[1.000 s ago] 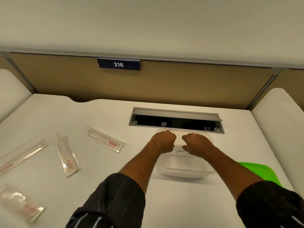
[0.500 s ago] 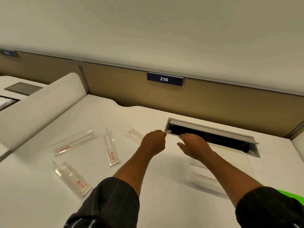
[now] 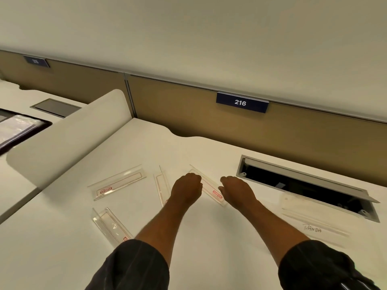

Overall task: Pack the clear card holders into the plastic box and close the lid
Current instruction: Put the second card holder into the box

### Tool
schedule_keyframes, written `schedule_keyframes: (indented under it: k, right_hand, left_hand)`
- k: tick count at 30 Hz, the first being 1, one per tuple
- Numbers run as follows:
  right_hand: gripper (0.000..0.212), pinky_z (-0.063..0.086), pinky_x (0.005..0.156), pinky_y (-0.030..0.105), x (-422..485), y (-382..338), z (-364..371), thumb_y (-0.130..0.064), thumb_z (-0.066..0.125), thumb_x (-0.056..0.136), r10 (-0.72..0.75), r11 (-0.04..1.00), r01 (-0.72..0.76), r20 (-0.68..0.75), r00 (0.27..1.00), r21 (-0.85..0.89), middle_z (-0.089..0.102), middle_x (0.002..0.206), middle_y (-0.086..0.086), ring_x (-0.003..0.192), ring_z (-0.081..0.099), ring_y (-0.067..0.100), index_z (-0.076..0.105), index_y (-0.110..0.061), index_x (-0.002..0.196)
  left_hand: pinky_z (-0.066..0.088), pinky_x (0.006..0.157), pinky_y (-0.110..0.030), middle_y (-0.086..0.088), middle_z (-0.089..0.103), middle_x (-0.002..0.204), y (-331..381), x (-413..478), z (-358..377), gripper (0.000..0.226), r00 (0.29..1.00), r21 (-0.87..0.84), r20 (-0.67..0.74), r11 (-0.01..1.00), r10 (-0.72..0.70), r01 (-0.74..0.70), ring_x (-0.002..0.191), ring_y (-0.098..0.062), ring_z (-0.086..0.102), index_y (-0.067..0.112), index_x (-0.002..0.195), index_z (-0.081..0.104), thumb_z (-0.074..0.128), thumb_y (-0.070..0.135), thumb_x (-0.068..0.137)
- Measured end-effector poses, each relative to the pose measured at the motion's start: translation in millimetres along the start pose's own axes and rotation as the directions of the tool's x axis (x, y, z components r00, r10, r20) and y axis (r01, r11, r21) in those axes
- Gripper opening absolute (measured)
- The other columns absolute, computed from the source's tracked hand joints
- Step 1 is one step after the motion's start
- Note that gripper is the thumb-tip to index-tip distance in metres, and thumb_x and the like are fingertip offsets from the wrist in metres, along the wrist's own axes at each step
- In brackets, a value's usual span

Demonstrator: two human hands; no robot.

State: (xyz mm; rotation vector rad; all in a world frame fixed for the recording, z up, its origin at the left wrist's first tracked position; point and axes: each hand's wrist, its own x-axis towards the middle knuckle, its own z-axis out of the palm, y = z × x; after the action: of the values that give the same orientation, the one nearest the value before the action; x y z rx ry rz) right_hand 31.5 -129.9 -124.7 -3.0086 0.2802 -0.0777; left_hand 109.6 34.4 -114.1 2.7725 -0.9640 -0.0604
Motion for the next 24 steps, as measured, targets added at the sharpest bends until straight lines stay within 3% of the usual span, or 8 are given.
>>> schedule_keyframes:
  k: [8, 14, 19, 22, 24]
  right_hand:
    - [0.024, 0.049, 0.07, 0.036, 32.3, -10.8, 25.5, -0.033, 0.051, 0.094, 0.006, 0.997, 0.0, 0.069, 0.998, -0.079, 0.066, 0.098, 0.009, 0.089, 0.065, 0.028, 0.057, -0.011, 0.102]
    - [0.011, 0.041, 0.064, 0.031, 44.7, -17.2, 37.4, -0.013, 0.057, 0.089, 0.064, 0.989, -0.041, 0.16, 0.985, -0.14, 0.065, 0.099, 0.009, 0.088, 0.065, 0.028, 0.057, -0.01, 0.099]
    - [0.012, 0.044, 0.066, 0.031, 49.3, -18.6, 39.8, -0.013, 0.057, 0.089, 0.142, 0.99, -0.138, 0.117, 0.983, -0.044, 0.065, 0.101, 0.01, 0.088, 0.065, 0.028, 0.057, -0.01, 0.1]
    - [0.011, 0.042, 0.062, 0.029, 50.7, -16.6, 34.4, -0.016, 0.052, 0.093, 0.294, 0.948, -0.289, -0.016, 0.956, 0.135, 0.066, 0.096, 0.011, 0.083, 0.064, 0.027, 0.058, -0.008, 0.096]
    - [0.016, 0.051, 0.062, 0.03, 50.7, -14.2, 24.8, -0.018, 0.051, 0.094, 0.419, 0.877, -0.38, -0.083, 0.904, 0.295, 0.067, 0.094, 0.012, 0.08, 0.066, 0.027, 0.06, -0.005, 0.094]
  left_hand:
    - [0.049, 0.085, -0.037, -0.01, 0.066, 0.113, -11.4, 19.6, 25.2, 0.032, 1.0, -0.058, 0.025, 0.998, 0.0, 0.001, 0.104, -0.028, 0.061, 0.012, 0.117, 0.062, 0.043, 0.029, 0.097]
    - [0.049, 0.085, -0.034, -0.009, 0.068, 0.111, -16.3, 26.7, 37.1, 0.032, 0.999, -0.17, 0.031, 0.984, -0.045, 0.05, 0.102, -0.026, 0.063, 0.01, 0.113, 0.065, 0.045, 0.028, 0.096]
    - [0.049, 0.069, -0.031, -0.011, 0.069, 0.083, -7.9, 27.6, 42.2, 0.033, 0.997, -0.18, 0.074, 0.982, -0.038, 0.051, 0.078, -0.026, 0.066, 0.007, 0.083, 0.066, 0.046, 0.03, 0.095]
    - [0.051, 0.066, -0.03, -0.01, 0.07, 0.085, 5.1, 25.2, 44.0, 0.034, 0.994, -0.168, 0.106, 0.985, -0.008, 0.025, 0.074, -0.025, 0.066, 0.009, 0.088, 0.068, 0.049, 0.036, 0.094]
    - [0.053, 0.067, -0.031, -0.011, 0.071, 0.093, 17.9, 23.8, 43.8, 0.036, 0.989, -0.217, 0.148, 0.976, 0.005, 0.027, 0.079, -0.027, 0.068, 0.007, 0.097, 0.068, 0.052, 0.039, 0.092]
